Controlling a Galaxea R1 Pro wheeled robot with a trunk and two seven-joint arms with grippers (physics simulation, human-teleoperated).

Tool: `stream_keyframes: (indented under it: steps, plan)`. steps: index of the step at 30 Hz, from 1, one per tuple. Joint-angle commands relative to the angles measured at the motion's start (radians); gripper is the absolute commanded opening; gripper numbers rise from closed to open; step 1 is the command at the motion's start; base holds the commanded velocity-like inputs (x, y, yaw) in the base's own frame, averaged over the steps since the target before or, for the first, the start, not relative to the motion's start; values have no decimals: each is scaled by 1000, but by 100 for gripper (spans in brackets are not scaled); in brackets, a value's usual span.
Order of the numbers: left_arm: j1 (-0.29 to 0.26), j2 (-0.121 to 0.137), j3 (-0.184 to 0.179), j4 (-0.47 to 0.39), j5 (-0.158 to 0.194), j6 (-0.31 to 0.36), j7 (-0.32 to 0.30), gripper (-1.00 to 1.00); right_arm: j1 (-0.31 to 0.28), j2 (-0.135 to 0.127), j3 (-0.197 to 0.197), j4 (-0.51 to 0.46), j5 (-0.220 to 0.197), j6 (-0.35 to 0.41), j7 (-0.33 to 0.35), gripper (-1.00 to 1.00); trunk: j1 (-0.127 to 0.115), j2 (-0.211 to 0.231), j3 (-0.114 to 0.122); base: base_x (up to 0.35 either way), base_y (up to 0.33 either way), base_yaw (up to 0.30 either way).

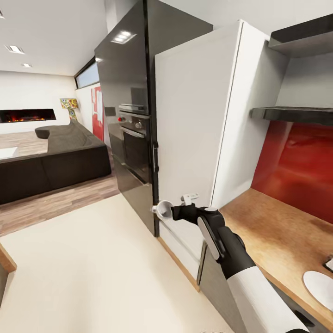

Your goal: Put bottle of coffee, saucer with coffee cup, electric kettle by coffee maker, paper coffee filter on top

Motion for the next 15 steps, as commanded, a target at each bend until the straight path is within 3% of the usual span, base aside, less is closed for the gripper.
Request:
stream_keyframes:
  steps: [1, 15]
  plan:
    - [-1, 0, 9, 0, -10, -4, -5, 100, -1, 0, 0, 2, -11, 5, -2, -100, 1, -2, -2, 0, 0, -272]
    - [0, 0, 10, 0, -9, -4, -5, 100, 0, 2, 0, 27, -11, 4, -2, -100, 1, -2, -2, 0, 0, -273]
